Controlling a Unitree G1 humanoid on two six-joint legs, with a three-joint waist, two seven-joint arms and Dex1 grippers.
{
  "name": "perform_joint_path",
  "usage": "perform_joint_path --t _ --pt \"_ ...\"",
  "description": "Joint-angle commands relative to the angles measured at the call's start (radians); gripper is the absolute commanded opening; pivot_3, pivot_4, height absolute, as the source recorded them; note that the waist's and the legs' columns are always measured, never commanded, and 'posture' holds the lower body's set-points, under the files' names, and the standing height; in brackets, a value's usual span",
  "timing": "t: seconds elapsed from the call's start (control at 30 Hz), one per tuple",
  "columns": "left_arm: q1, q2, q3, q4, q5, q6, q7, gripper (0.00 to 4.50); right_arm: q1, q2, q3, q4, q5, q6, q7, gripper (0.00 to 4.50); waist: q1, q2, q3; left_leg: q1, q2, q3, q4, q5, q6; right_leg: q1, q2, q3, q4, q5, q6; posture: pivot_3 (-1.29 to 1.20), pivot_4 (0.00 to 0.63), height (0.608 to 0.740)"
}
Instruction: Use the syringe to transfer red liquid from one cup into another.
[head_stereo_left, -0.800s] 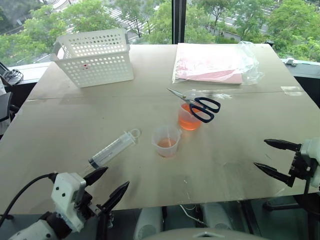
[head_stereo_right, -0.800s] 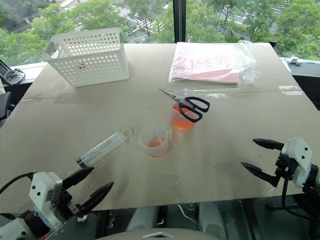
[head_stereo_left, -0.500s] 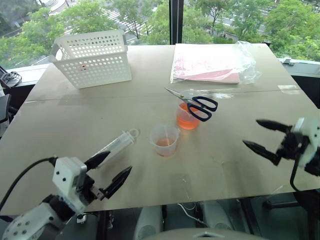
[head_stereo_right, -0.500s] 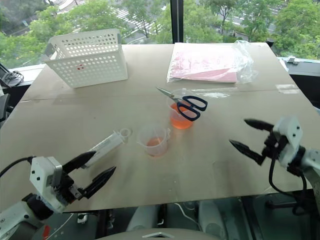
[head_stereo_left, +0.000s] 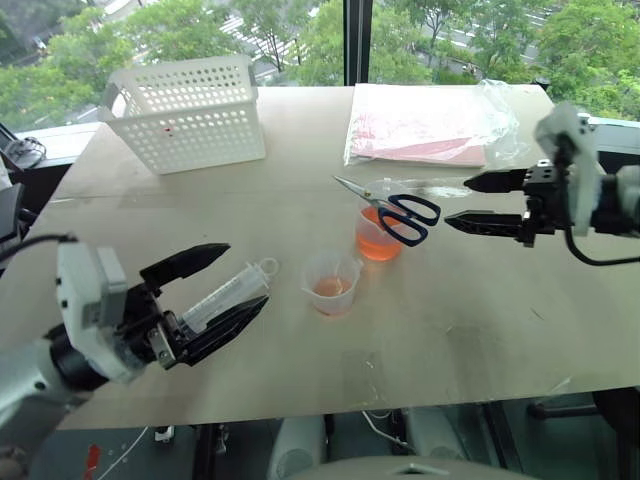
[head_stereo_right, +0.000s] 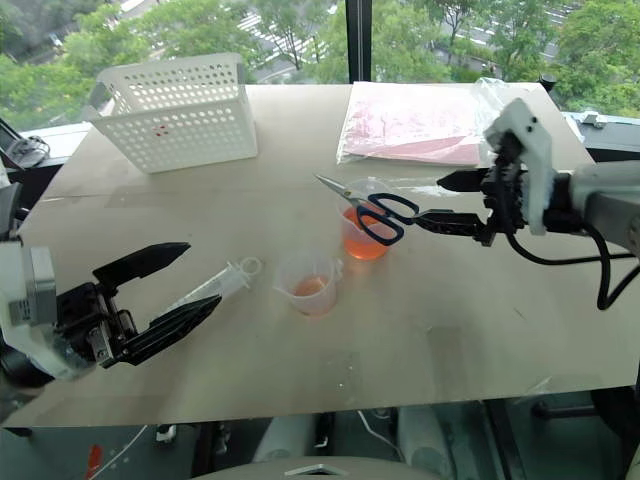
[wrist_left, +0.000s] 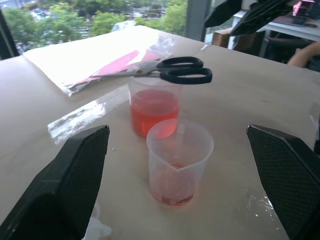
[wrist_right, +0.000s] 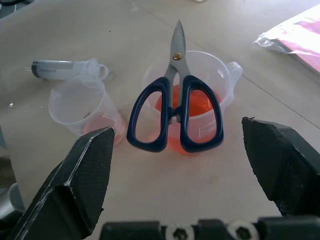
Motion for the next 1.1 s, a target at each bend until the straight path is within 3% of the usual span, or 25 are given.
perform_joint_path --t 0.03,0.3,0.53,0.63,0.87,0.97,1.1 --pt "-0.045 0.039 0.018 -0.009 -0.073 0.034 0.025 4.5 -0.104 0.043 0.089 0.062 -0.061 0.056 -0.011 4.35 -0.001 0.0 0.0 0.0 0.0 0.0 0.0 0.0 0.0 0.0 0.0 0.0 0.0 0.0 0.0 0.0 0.15 0.74" --pt "-0.096 0.032 -0.054 -0.052 -0.055 0.063 0.085 4.5 -0.239 0.157 0.203 0.147 -0.17 0.122 -0.039 4.35 0.001 0.0 0.001 -0.002 -0.001 0.008 -0.002 0.0 0.0 -0.003 0.0 0.001 -0.001 0.0 0.0 0.0 0.15 0.74" --pt "-0.117 0.014 -0.1 -0.057 -0.024 0.061 0.097 4.5 -0.258 0.22 0.216 0.148 -0.204 0.153 -0.046 4.35 0.0 0.0 0.001 -0.002 -0.001 0.009 -0.002 0.0 0.0 -0.004 0.001 0.002 0.001 0.0 0.0 0.0 0.15 0.74" --pt "-0.113 0.003 -0.102 -0.059 -0.018 0.062 0.092 4.5 -0.256 0.226 0.224 0.139 -0.222 0.139 -0.037 3.61 0.0 0.0 0.001 -0.002 -0.001 0.009 -0.002 0.0 0.0 -0.004 0.001 0.002 0.001 0.0 0.0 0.0 0.15 0.74" --pt "-0.096 -0.016 -0.098 -0.06 -0.007 0.06 0.079 4.5 -0.265 0.252 0.213 0.127 -0.231 0.138 -0.028 3.61 -0.001 0.0 0.001 -0.002 -0.001 0.009 -0.002 0.0 0.0 -0.004 0.001 0.002 0.001 0.0 0.0 0.0 0.15 0.74" --pt "-0.088 -0.022 -0.088 -0.058 -0.009 0.06 0.08 4.5 -0.271 0.248 0.211 0.107 -0.233 0.118 -0.02 2.78 -0.001 0.0 0.001 -0.002 -0.001 0.009 -0.002 0.0 0.0 -0.004 0.001 0.002 0.001 0.0 0.0 0.0 0.15 0.74" --pt "-0.079 -0.029 -0.083 -0.062 -0.008 0.06 0.077 4.5 -0.276 0.252 0.203 0.079 -0.22 0.131 -0.011 2.78 -0.001 0.0 0.001 -0.002 0.0 0.009 -0.002 0.0 0.0 -0.004 0.001 0.002 0.001 0.0 0.0 0.0 0.15 0.74"
